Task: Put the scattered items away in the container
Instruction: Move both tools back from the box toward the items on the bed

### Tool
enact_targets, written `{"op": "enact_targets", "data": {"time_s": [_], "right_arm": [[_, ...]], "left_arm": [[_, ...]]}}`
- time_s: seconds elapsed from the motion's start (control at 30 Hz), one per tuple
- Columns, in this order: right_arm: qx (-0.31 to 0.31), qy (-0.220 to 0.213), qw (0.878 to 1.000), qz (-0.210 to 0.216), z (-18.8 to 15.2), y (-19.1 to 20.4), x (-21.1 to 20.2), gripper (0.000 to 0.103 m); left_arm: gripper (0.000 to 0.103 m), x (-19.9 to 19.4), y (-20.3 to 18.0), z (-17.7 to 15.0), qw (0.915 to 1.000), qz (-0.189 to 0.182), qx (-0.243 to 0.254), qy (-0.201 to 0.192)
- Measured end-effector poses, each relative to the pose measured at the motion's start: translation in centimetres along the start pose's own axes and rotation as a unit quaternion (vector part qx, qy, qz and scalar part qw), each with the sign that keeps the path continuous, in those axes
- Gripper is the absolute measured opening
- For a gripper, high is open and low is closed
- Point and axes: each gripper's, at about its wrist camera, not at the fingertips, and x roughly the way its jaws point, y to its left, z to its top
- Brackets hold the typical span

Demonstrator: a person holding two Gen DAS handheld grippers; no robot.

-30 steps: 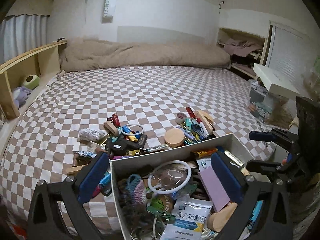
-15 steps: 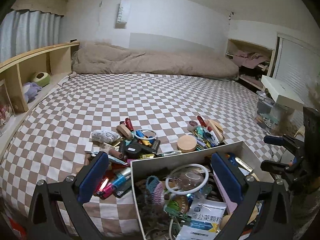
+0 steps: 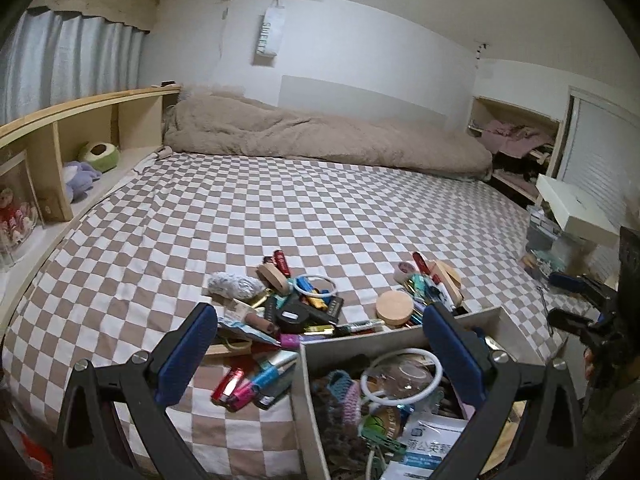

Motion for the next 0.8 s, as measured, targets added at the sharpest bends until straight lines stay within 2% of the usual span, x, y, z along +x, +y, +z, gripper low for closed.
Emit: {"op": "enact_targets", "data": {"time_s": [0.23, 0.47, 0.63, 0.8], "right_arm": [[0.013, -0.014, 0.999, -0.029, 1.4, -2.8, -0.2, 0.103], [0.036, -0.020, 0.998, -0.051, 2.1, -5.9, 0.5, 0.103], [0.051, -0.002, 0.996, -0.068, 2.0, -8.1, 2.2, 0.103], [0.065, 0.023, 0.994, -0.090, 1.1, -10.7, 4.3, 0.103]], "left_arm": [[0.103, 0.3, 3.0, 1.7, 0.9992, 0.030, -0.023, -0.011], [0.103, 2.2, 4.8, 2.8, 0.9975, 0.068, -0.019, -0.011], [0.103, 5.1, 6.9, 2.4, 0.9975, 0.049, -0.047, 0.018], [0.103, 8.1, 9.1, 1.4, 0.9937, 0.075, -0.064, 0.054]]}}
